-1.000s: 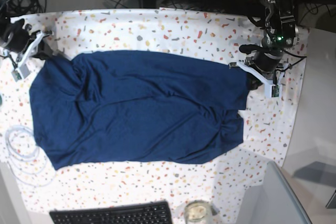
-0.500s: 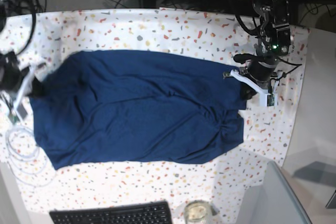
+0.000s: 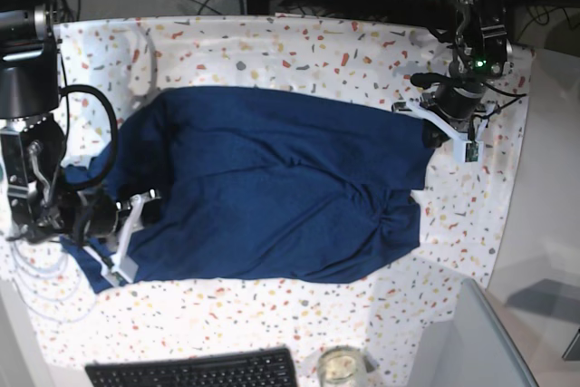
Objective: Layout the t-shirt on the table in an organized manner, then fold the t-shirt properly
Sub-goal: 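Grasp the shirt edge with the right gripper and drag it outward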
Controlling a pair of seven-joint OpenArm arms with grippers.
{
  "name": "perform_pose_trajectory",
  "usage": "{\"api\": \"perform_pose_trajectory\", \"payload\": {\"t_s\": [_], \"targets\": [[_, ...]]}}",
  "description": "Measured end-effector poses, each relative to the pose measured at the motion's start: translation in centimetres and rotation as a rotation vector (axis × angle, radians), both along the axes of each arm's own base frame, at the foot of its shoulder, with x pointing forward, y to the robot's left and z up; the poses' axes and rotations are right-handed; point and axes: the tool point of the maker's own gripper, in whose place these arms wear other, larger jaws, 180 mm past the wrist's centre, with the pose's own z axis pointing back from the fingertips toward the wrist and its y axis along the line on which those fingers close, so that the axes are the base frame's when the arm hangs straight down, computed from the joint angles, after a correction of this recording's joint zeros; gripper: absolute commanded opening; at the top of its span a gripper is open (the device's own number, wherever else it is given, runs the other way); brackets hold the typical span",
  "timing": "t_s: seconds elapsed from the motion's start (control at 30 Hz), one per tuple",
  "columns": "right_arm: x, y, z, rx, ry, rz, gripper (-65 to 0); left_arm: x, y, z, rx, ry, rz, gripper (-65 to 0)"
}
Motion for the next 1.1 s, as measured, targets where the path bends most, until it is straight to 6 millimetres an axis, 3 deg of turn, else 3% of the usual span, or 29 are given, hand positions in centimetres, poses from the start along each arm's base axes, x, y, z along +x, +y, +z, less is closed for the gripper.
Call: {"api": "perform_pose_trajectory", "payload": {"t_s": [0.1,0.2,0.3,0.37,0.47,0.57,0.67,0.77,0.83,0.93,1.1], "targets": [[-0.4,-0.9,2.1,0.008,-0.099,-0.011,-16.7,-0.3,0.3,-0.3,0.008,0.014,0.007,-65.0],[-1.8,-5.4,3.4,0.082,-0.203,-0.300,-14.9,-0.3,0.2,-0.3,0.004,0.011,0.003,-65.0],[-6.4,-10.0,-0.2,0.041,-0.113,-0.550,-14.9,-0.4,0.1,-0.3,0.001,0.012,0.002,-65.0],[-8.2,-9.2,-1.9,0.059,-0.061,-0.541,-14.9,-0.2,0.0,-0.3,-0.001,0.009,0.003,-65.0],[-6.6,-7.5,-2.0,0.160,-0.112,-0.547,-14.9,0.5,-0.2,0.1,-0.004,-0.004,0.000,-65.0],[-5.3,-8.9,-2.9,0.165,-0.112,-0.595,-15.3,2.0,0.3,0.6,0.000,-0.032,0.021,-65.0],[-6.2,-10.2,-4.8,0.134,-0.047,-0.623,-25.1,3.0,1.5,0.1,0.008,-0.025,0.122,-65.0],[-7.0,-9.0,-5.7,0.154,-0.010,-0.579,-39.9,3.2,1.9,-1.0,0.014,0.007,0.158,-65.0],[-6.5,-8.2,-5.6,0.183,-0.012,-0.576,-48.6,3.5,1.2,-1.5,0.020,0.022,0.146,-65.0],[-5.7,-8.5,-5.1,0.185,-0.036,-0.579,-63.9,4.5,-0.7,-2.0,0.003,0.029,0.105,-65.0],[-8.3,-8.8,-5.5,0.138,0.014,-0.550,-64.5,5.3,-1.3,-3.9,0.014,0.057,0.108,-65.0]]}}
